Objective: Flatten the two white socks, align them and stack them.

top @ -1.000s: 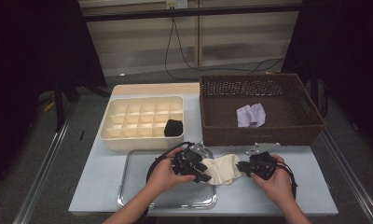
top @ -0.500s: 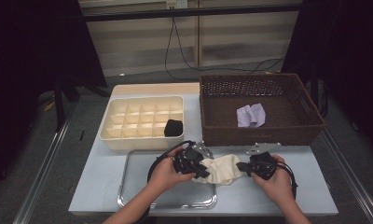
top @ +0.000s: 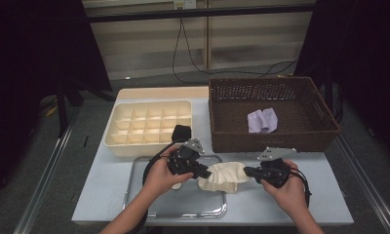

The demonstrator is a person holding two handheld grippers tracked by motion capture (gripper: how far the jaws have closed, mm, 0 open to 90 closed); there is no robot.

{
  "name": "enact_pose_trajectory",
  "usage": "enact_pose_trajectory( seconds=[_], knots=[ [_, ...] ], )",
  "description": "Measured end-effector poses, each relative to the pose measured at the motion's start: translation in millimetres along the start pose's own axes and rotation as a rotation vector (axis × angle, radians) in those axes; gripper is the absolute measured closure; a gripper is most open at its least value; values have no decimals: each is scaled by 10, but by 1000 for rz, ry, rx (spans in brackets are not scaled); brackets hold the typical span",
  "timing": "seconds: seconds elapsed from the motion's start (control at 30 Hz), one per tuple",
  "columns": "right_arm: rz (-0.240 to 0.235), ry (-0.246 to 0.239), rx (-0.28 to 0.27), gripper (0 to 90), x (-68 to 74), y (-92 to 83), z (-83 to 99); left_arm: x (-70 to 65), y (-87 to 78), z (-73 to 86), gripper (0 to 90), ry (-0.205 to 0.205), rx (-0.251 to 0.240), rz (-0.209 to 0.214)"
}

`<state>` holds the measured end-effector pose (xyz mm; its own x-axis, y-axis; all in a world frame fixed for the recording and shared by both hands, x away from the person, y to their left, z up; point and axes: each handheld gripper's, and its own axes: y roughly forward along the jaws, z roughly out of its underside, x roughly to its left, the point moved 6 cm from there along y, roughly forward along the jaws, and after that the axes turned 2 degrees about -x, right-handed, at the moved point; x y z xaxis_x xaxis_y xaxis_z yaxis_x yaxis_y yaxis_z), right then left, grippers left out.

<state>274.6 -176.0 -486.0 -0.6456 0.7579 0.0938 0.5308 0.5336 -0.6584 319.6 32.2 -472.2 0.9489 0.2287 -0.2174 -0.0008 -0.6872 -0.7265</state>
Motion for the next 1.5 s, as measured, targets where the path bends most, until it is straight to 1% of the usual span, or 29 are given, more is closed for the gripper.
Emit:
enact_pose_trajectory(
  seconds=[0.07, 0.1, 0.13, 0.17, 0.2, 0.37, 0.4, 0.43, 0.47, 0.5, 0.53, 0.57, 0.6, 0.7, 0.8, 0.87, 0.9, 0.93, 0.97, 1.07, 1.13, 1.17, 1.27, 1.3, 1.33, 1.37, 1.4, 1.43, 1.5],
  knots=[
    [2, 1, -9, 900, 2, -6, -17, 8, -11, 2, 772, 2, -7, -7],
    [1, 3, -10, 900, -2, -13, -24, 1, -4, 1, 773, -8, -11, -4],
    [4, 5, -16, 900, -18, -27, -33, 5, 0, 2, 773, 2, -6, 1],
    [4, 5, -16, 900, -18, -27, -33, -4, 9, 0, 773, -8, -9, 8],
    [7, 8, -18, 900, -25, -31, -34, -7, 24, -3, 772, -6, -6, 4],
    [13, 16, -28, 900, -49, -68, -39, -4, 61, -18, 773, 5, 10, 18],
    [12, 19, -32, 900, -53, -85, -41, 7, 57, -19, 772, 14, 18, 18],
    [16, 20, -35, 900, -56, -90, -42, 0, 56, -33, 772, -1, 6, 22],
    [16, 20, -35, 900, -56, -90, -42, 0, 56, -33, 773, -1, 6, 22],
    [18, 24, -34, 900, -59, -99, -41, 0, 49, -44, 773, -10, -7, 22],
    [20, 23, -41, 900, -62, -116, -49, 4, 42, -46, 773, -7, -8, 21],
    [20, 23, -41, 900, -62, -116, -49, 5, 31, -49, 773, -10, -10, 29],
    [17, 25, -44, 900, -61, -124, -54, 13, 21, -49, 772, -7, -12, 26],
    [9, 25, -56, 900, -40, -136, -73, 24, 5, -36, 772, -17, -16, 23],
    [1, 17, -58, 900, -1, -125, -84, 35, -7, 4, 772, -20, -4, 24],
    [-11, 9, -51, 900, 42, -108, -87, 39, -9, 33, 772, -19, 7, 28],
    [-18, 8, -48, 900, 64, -97, -87, 48, -13, 46, 772, -16, 14, 22],
    [-24, 6, -41, 900, 82, -84, -83, 46, -11, 53, 772, -28, 7, 21],
    [-26, 3, -38, 900, 96, -71, -78, 56, -20, 66, 772, -18, 16, 30],
    [-44, -6, -17, 900, 139, -20, -37, 75, -30, 90, 771, -29, 17, 22],
    [-41, -6, -12, 900, 140, -9, -26, 77, -25, 97, 770, -37, 16, 23],
    [-43, 5, -1, 900, 149, 26, 3, 91, -25, 106, 768, -27, 25, 14],
    [-51, 2, 11, 900, 160, 55, 29, 108, -11, 128, 765, -29, 36, 22],
    [-53, 1, 14, 900, 168, 69, 39, 111, -3, 136, 764, -38, 36, 13],
    [-56, 0, 19, 900, 173, 80, 47, 120, -4, 147, 762, -37, 43, 22],
    [-56, 4, 24, 900, 173, 87, 53, 128, 1, 156, 762, -35, 47, 11],
    [-59, 6, 15, 897, 166, 92, 51, 125, 10, 161, 762, -42, 44, 20],
    [-55, 14, 15, 886, 160, 89, 49, 131, 13, 169, 761, -37, 54, 11],
    [-47, 29, 3, 806, 136, 84, 42, 137, 26, 181, 762, -37, 63, 1]
  ],
)
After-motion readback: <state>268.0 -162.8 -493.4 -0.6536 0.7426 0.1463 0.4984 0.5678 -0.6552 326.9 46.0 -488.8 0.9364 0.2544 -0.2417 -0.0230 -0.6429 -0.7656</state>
